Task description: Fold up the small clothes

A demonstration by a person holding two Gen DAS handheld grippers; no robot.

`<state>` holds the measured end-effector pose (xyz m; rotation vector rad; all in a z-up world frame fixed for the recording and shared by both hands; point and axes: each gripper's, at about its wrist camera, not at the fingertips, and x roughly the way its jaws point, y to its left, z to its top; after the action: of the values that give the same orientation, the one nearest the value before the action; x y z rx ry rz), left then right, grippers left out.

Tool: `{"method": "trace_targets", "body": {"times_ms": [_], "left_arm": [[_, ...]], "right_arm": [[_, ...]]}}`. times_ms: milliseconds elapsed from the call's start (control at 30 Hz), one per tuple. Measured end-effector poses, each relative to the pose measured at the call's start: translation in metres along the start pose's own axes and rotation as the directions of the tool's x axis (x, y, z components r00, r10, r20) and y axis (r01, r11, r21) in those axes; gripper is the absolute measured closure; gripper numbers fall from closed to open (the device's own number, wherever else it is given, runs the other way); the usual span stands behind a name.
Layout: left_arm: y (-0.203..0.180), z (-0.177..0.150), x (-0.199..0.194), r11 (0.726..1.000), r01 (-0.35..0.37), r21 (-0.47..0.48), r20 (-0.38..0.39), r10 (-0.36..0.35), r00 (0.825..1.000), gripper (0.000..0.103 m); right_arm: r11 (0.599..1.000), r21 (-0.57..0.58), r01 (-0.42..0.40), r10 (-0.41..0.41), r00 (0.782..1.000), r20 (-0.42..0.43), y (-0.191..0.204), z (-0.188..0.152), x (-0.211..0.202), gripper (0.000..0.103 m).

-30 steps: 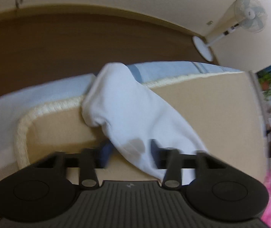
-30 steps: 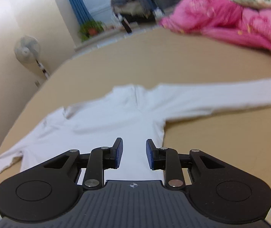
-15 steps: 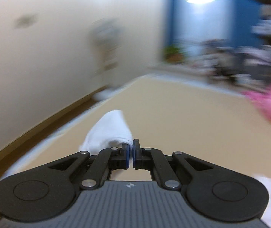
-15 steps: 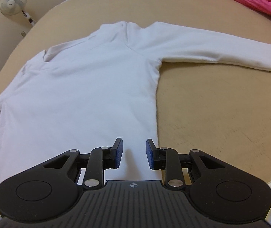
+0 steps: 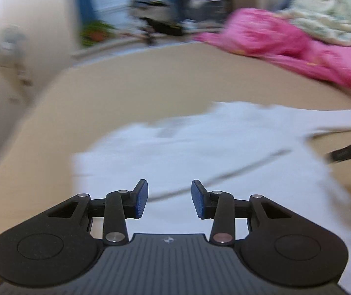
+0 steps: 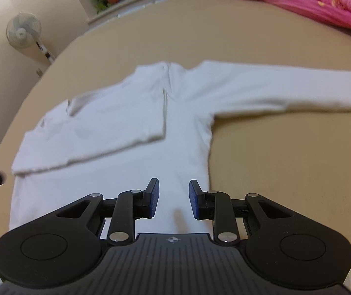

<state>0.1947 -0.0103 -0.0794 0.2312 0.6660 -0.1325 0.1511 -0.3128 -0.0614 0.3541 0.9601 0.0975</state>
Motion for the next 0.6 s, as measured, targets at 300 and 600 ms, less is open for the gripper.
{"method": "trace_targets", "body": {"times_ms": [300, 600], "left_arm": [[0.134, -0.011, 0.031, 0.919, -0.207, -0.336, -0.202, 0.144, 0.969, 0.067], [0.160, -0.010, 0.084, 0.869, -0.129, -0.478, -0.244, 0.010, 0.970, 0.065]], "right_arm": [[0.999, 0.039, -0.032, 0.027, 0.994, 0.109, 0.013, 0.030, 0.050, 0.074], [0.999, 0.044, 0.008, -0.011, 0.997, 0.077, 0.014, 0.041, 0.110, 0.074]]}}
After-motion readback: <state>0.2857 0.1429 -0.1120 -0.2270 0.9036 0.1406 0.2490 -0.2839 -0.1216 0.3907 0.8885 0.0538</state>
